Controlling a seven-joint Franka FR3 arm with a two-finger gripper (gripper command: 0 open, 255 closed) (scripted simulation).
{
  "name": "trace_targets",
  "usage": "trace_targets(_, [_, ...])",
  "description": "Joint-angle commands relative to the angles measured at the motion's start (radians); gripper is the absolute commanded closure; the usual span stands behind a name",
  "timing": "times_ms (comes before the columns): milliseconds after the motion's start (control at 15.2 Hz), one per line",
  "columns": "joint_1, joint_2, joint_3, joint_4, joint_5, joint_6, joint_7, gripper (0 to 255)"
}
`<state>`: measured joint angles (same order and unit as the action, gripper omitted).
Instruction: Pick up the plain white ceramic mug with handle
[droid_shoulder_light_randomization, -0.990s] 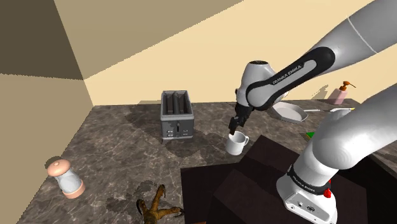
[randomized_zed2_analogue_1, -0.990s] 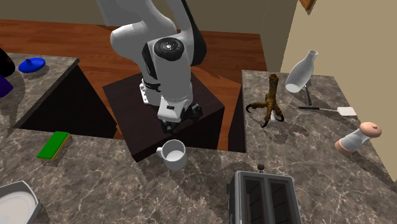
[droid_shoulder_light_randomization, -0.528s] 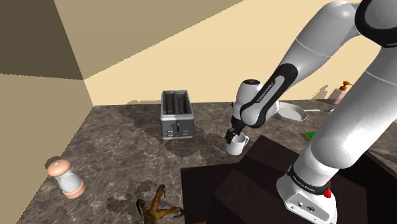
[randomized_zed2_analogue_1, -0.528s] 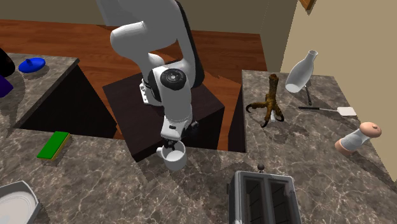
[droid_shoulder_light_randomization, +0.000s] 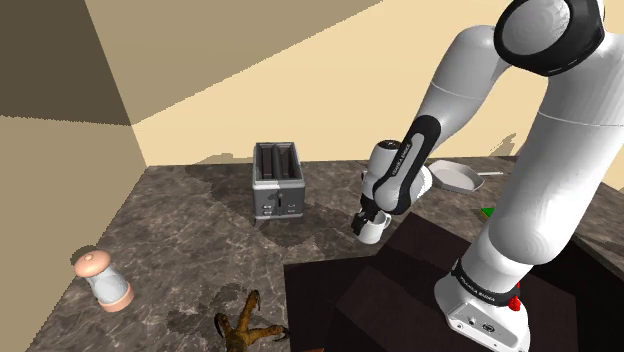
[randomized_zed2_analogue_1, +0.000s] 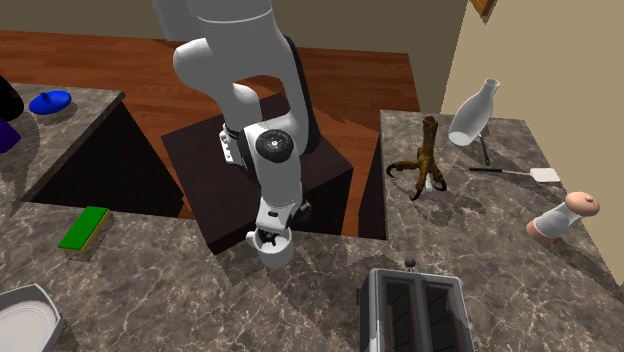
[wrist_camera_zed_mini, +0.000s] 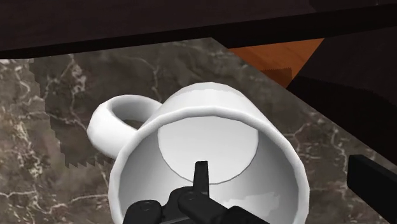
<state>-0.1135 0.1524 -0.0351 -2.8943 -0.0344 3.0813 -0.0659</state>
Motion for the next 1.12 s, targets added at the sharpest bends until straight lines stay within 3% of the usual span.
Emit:
trace_targets(0, [0.004,0.017,0.0,0.004,0.0,0.014,0.004,0])
trace_targets(66, [0.003,0.02,0.0,0.005,0.0,0.016,0.003,255])
trace_targets(660, [0.004,0.017,0.0,0.004,0.0,0.014,0.004,255])
trace_targets(1056, [0.006,-0.124,-0.004,-0.02,-0.005,-0.103,0.006,255])
